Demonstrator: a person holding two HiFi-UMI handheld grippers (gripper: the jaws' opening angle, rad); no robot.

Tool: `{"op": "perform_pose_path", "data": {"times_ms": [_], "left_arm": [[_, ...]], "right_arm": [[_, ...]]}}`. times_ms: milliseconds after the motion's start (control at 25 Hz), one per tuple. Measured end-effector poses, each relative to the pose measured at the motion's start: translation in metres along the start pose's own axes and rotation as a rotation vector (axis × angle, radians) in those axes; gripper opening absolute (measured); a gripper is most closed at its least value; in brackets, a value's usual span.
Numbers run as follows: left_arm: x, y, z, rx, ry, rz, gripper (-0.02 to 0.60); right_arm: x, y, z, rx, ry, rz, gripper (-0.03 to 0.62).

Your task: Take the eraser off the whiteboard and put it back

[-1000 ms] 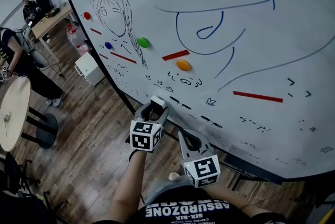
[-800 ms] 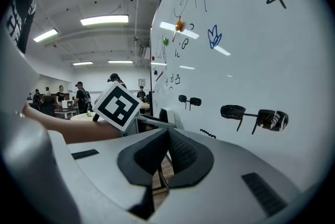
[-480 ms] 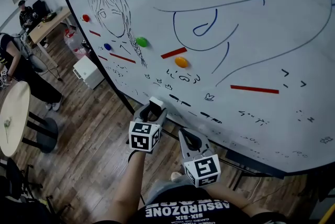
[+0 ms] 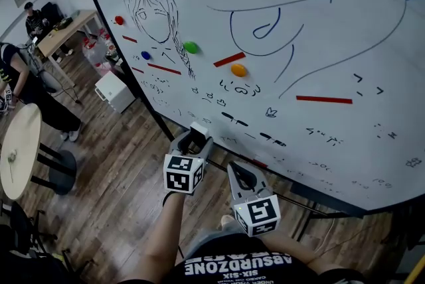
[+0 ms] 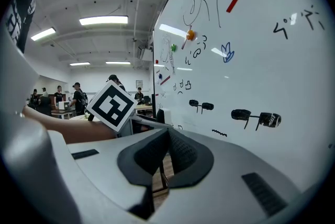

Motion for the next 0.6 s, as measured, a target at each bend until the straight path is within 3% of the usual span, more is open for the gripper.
{"op": "perform_pose_path", "data": {"times_ms": [600], "left_arm": [[-0.057,-0.009,-0.008,0.030,0.002,-0.012,0.244]], "right_arm": [[-0.023,0.038,0.002,0.003,-0.007,-0.017,-0.002]]}}
Point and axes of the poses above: the fingertips, and each gripper's own axes: x forward along the fingers, y to its left, z out of its top, the point moved 5 cm from there along -x, backward along the fingers, and after that the axes turned 7 degrees about x, right-handed, at the moved point
